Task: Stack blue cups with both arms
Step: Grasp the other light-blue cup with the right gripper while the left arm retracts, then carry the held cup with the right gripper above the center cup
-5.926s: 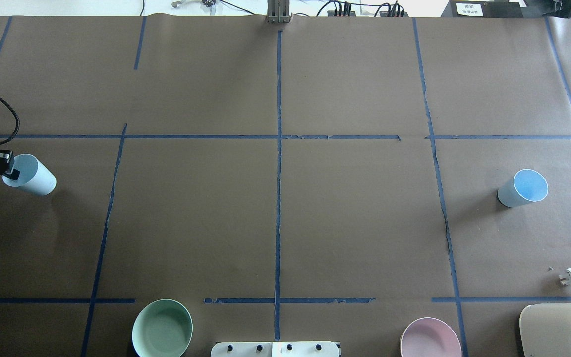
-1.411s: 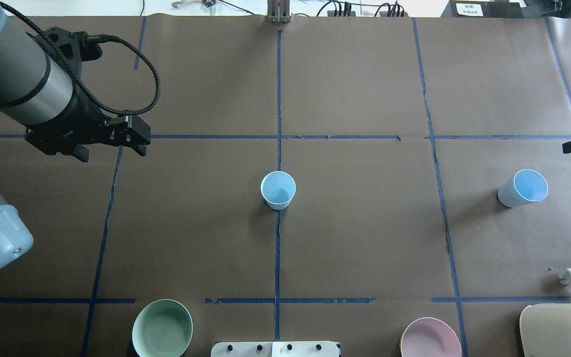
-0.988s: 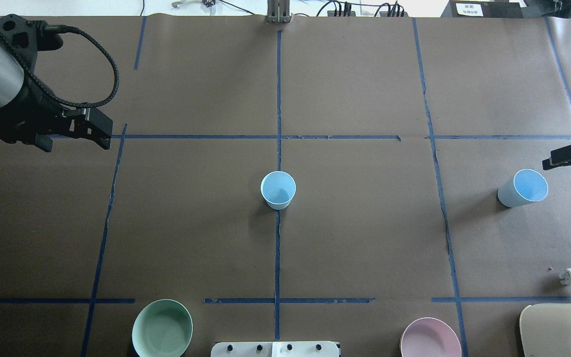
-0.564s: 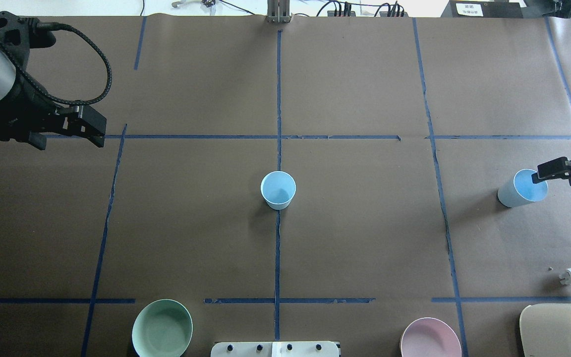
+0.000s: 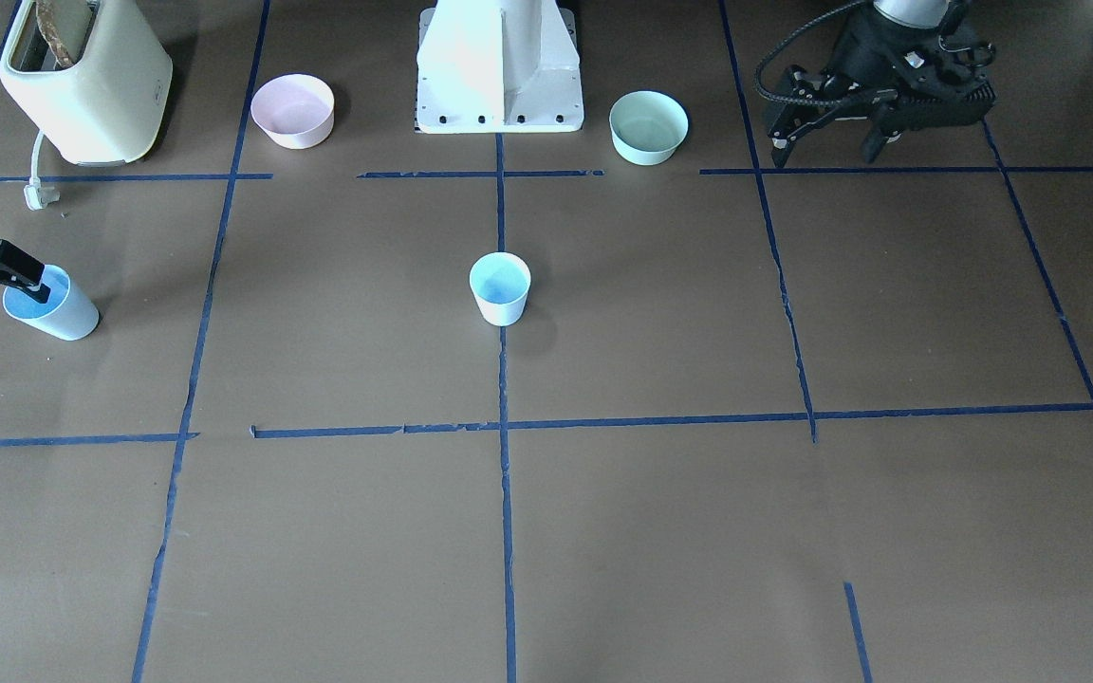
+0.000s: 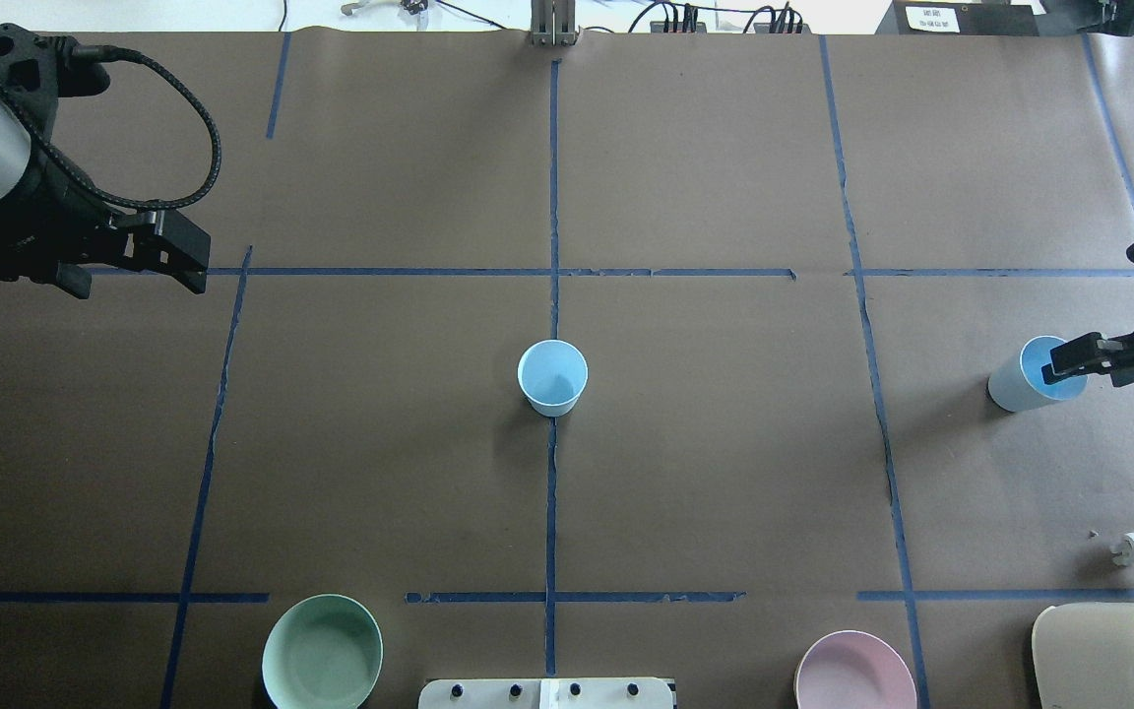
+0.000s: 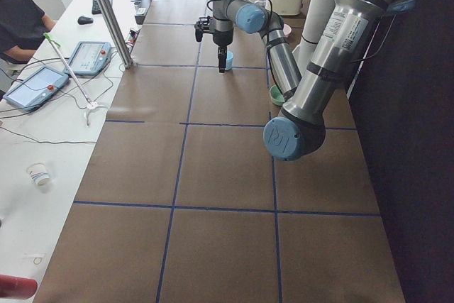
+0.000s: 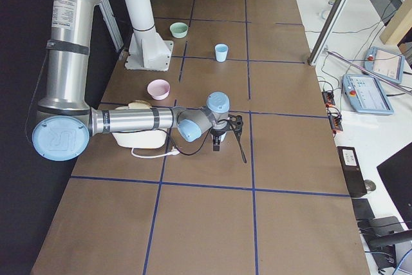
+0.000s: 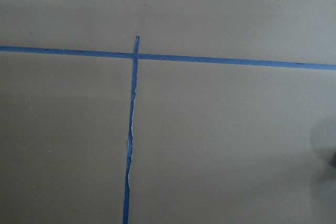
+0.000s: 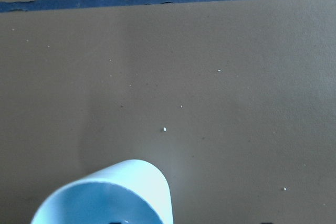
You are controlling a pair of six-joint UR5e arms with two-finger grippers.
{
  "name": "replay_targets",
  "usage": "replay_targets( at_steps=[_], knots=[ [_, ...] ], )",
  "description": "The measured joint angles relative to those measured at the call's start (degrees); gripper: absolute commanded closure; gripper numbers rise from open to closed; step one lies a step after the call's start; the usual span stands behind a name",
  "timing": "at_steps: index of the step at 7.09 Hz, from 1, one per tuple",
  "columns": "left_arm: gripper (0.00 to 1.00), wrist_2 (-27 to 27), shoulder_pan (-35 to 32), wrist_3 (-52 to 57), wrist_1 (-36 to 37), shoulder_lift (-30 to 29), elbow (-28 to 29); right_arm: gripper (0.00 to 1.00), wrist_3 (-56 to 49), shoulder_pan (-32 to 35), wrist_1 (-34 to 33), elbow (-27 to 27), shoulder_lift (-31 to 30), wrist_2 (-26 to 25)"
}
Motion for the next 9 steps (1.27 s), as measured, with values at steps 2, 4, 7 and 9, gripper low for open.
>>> replay_targets(
  at_steps=[2, 4, 7, 9],
  knots=[
    [0.00, 0.0, 0.0, 0.0, 0.0, 0.1, -0.2, 1.00, -0.1, -0.1, 0.1, 0.1, 0.1, -0.1],
    [0.00, 0.0, 0.0, 0.0, 0.0, 0.1, -0.3, 1.00, -0.1, -0.2, 0.1, 0.5, 0.1, 0.0],
    [0.00, 0.0, 0.0, -0.1, 0.0, 0.2, -0.4, 1.00, 0.0, 0.1, 0.0, 5.2, -0.5, 0.5],
    [0.00, 0.0, -0.3, 0.8, 0.0, 0.9, -0.4, 1.00, 1.4, 1.0, -3.0, 10.2, 0.6, 1.7]
  ],
)
